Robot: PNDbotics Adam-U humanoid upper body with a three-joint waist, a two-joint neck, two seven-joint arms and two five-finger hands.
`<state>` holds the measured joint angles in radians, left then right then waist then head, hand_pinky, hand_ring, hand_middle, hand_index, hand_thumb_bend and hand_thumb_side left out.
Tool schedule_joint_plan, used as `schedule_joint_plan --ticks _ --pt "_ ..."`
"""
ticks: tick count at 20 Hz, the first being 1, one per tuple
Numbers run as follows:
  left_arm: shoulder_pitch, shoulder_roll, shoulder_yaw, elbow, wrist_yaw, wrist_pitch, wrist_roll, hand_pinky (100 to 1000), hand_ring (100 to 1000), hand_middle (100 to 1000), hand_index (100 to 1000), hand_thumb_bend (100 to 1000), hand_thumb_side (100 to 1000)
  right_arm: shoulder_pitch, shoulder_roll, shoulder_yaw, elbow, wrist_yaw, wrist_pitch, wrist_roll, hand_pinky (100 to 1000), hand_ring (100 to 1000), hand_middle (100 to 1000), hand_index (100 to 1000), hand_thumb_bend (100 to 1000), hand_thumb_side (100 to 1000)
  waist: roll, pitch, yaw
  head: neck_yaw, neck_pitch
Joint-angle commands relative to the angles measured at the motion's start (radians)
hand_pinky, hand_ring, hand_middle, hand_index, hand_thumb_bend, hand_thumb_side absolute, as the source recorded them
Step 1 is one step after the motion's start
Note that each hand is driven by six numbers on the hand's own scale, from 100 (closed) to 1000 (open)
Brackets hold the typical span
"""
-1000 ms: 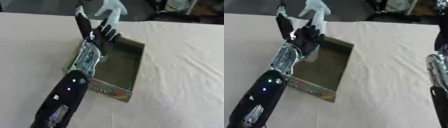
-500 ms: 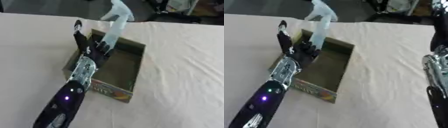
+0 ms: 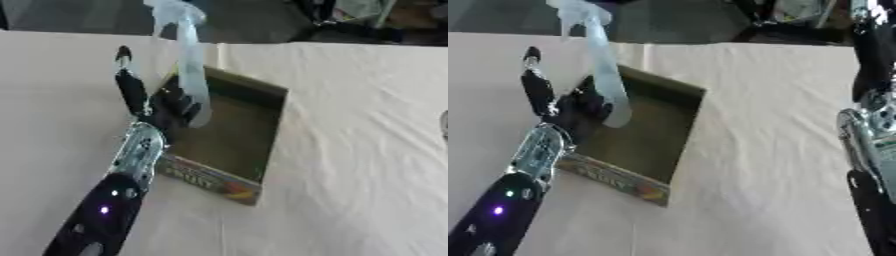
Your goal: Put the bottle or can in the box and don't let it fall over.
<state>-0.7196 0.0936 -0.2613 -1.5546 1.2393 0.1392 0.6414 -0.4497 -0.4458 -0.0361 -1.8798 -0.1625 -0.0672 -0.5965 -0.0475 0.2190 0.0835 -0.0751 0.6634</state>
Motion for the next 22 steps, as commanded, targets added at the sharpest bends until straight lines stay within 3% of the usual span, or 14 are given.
schedule_joint_plan --ticks 1,9,10,11,15,20,21,22 --pt "-0.017 0.061 0.047 -0.075 0.014 -0.036 0.015 100 100 100 961 607 1000 -0.004 -0.037 -0.013 -0.012 0.008 -0.001 -0.006 1000 939 952 848 412 455 0.004 -0.026 0.004 -0.011 0.002" --pt "-0.007 0.196 0.150 -0.162 0.042 -0.112 0.061 100 100 100 962 619 1000 0.004 -0.046 -0.017 -0.013 0.011 -0.003 -0.010 998 937 949 848 411 453 0.007 -0.038 0.021 -0.021 0.020" --pt "-0.005 0.215 0.163 -0.173 0.042 -0.125 0.065 100 100 100 962 792 1000 0.004 -0.047 -0.018 -0.015 0.012 -0.004 -0.010 997 937 949 848 411 453 0.007 -0.039 0.022 -0.020 0.023" --pt "-0.001 0.234 0.175 -0.183 0.040 -0.138 0.068 100 100 100 962 623 1000 0.004 -0.048 -0.020 -0.017 0.013 -0.004 -0.011 997 936 948 849 411 453 0.007 -0.040 0.024 -0.021 0.026" --pt "0.037 0.324 0.231 -0.235 -0.010 -0.196 0.077 100 100 100 959 633 1000 0.005 -0.056 -0.022 -0.027 0.016 -0.005 -0.014 994 936 947 849 411 451 0.008 -0.043 0.029 -0.060 0.037" --pt "0.112 0.422 0.298 -0.285 -0.157 -0.257 0.083 100 100 100 957 672 992 0.012 -0.064 -0.026 -0.041 0.022 -0.003 -0.016 993 937 947 850 411 451 0.009 -0.044 0.035 -0.141 0.046" --pt "0.127 0.436 0.307 -0.289 -0.186 -0.264 0.083 100 100 129 962 697 969 0.012 -0.064 -0.027 -0.042 0.023 -0.002 -0.017 993 937 947 850 411 451 0.009 -0.044 0.036 -0.153 0.048" --pt "0.142 0.446 0.315 -0.293 -0.211 -0.268 0.082 188 176 203 955 721 933 0.012 -0.064 -0.027 -0.043 0.023 -0.001 -0.017 993 938 948 850 411 451 0.009 -0.045 0.036 -0.158 0.052"
